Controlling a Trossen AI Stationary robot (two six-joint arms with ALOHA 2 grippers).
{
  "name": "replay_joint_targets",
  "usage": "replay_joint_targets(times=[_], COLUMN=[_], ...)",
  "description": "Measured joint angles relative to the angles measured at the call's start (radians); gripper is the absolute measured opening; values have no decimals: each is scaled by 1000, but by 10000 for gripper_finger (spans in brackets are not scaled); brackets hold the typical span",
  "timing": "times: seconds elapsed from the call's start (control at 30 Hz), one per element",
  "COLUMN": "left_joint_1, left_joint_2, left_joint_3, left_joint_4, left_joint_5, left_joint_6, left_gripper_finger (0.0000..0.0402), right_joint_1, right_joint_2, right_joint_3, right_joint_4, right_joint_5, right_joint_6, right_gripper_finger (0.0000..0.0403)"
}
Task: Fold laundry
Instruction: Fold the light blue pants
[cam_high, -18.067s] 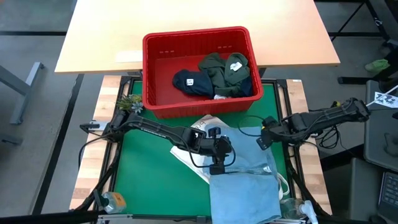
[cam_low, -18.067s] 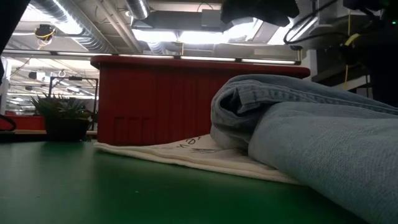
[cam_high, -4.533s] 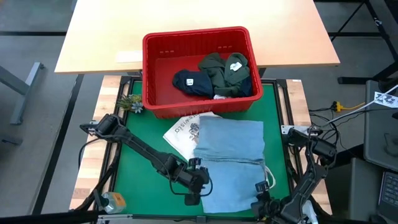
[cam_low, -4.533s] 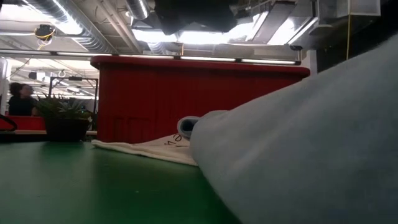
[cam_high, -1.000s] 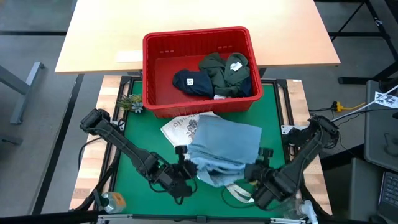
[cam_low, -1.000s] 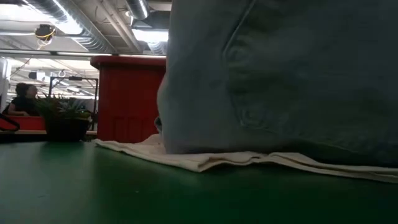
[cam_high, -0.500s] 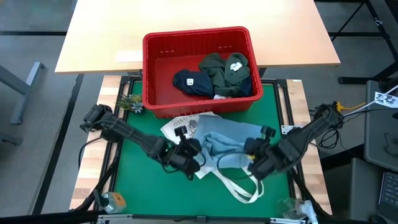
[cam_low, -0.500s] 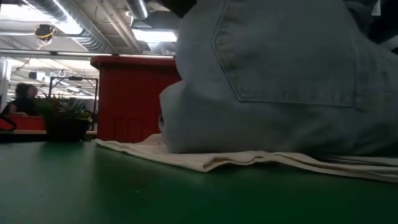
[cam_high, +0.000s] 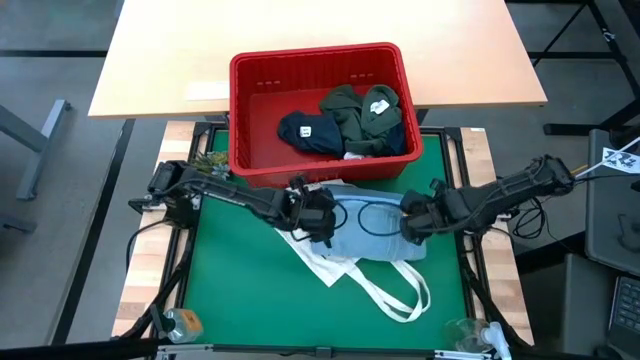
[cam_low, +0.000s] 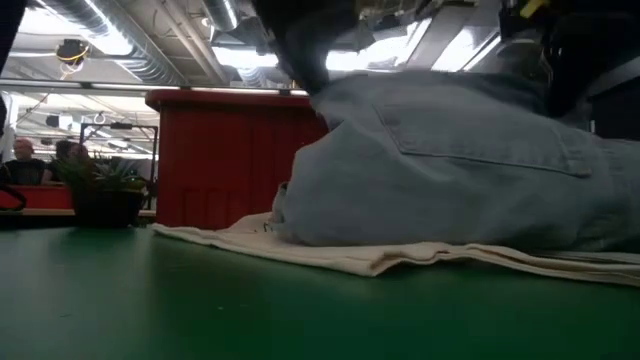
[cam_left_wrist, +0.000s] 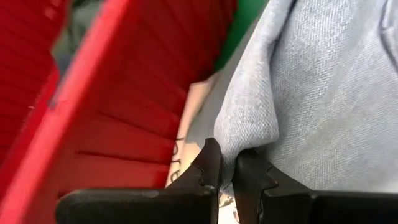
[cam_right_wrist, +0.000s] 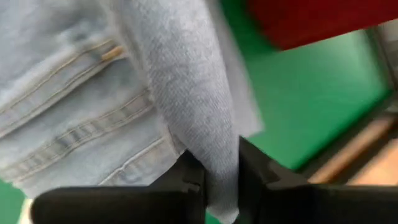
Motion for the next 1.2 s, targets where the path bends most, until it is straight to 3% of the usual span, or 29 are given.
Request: replay_joint_targets(times=[0.17, 0.47, 0.87, 1.0, 1.2], left_joint_1=[39, 77, 80, 80, 80], left_joint_2=[41, 43, 42, 42, 42], left_joint_3=[-1, -1, -2, -2, -2], left_joint_4=[-7, -10, -21, -21, -19], left_joint_5=[40, 36, 47, 1, -17], left_joint_6=[6, -1, -2, -2, -2], left_gripper_finger=[14, 37, 72, 100, 146], right_joint_1=[-80, -169, -177, -176, -176], right_joint_2=[-21, -21, -21, -21, -21], right_joint_3=[-86, -121, -122, -122, -122], right_joint_4=[128, 149, 176, 177, 159], right_joint_5=[-77, 44, 58, 85, 251], right_joint_6=[-132, -196, -246, -252, -253], right_gripper_finger=[49, 49, 51, 81, 158])
